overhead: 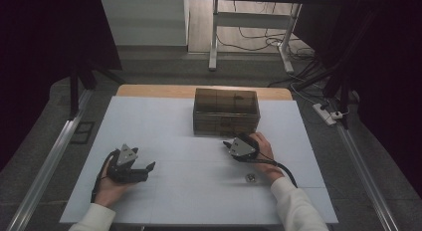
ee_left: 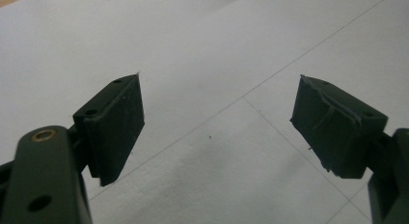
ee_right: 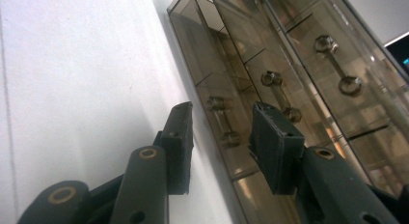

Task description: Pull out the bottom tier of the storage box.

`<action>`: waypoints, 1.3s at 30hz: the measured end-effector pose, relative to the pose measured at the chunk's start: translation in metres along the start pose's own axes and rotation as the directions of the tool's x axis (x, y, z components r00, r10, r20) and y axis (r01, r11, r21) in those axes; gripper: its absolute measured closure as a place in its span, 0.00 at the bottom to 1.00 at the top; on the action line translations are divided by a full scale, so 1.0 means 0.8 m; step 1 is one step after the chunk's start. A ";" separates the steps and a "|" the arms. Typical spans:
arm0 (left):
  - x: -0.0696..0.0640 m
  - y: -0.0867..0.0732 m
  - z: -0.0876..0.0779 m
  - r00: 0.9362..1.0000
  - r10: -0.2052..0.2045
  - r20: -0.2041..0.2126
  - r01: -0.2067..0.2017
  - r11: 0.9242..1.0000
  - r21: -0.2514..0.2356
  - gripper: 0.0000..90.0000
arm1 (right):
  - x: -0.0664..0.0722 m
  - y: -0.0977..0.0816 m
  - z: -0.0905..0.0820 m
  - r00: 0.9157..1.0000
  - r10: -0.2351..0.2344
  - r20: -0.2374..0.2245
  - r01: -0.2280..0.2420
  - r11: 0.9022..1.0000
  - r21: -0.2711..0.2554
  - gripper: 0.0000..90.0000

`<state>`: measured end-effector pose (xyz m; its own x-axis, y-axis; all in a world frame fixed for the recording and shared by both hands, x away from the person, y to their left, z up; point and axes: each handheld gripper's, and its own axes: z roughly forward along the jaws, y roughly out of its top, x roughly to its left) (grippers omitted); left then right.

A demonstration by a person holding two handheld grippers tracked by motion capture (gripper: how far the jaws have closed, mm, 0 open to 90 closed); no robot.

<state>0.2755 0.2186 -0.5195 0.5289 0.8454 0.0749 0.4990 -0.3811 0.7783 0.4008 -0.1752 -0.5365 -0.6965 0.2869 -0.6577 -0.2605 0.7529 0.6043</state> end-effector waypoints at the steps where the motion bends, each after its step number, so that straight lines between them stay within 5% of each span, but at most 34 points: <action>1: 0.000 0.000 0.000 1.000 0.000 0.000 0.000 1.000 0.000 0.20 | -0.001 0.000 -0.001 1.000 0.014 -0.009 -0.014 1.000 0.001 0.65; 17: -0.002 0.000 -0.002 1.000 0.006 -0.001 -0.006 1.000 0.002 0.20 | -0.019 0.007 -0.019 0.976 0.196 -0.097 -0.195 0.981 0.020 0.61; 25: -0.003 0.000 -0.001 1.000 0.009 0.000 -0.009 1.000 0.003 0.20 | -0.022 0.014 -0.023 0.950 0.277 -0.143 -0.275 0.961 0.035 0.60; 30: -0.003 0.000 -0.002 1.000 0.011 -0.002 -0.011 1.000 0.003 0.20 | -0.025 0.016 -0.024 0.926 0.328 -0.185 -0.326 0.944 0.044 0.59; 39: -0.003 0.000 -0.001 1.000 0.013 -0.005 -0.013 1.000 0.005 0.20 | -0.034 0.016 -0.026 0.901 0.386 -0.198 -0.383 0.922 0.052 0.58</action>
<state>0.2738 0.2171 -0.5193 0.5318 0.8423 0.0881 0.4955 -0.3938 0.7742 0.4026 -0.1856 -0.5011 -0.8607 0.4314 -0.2705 0.0616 0.6156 0.7857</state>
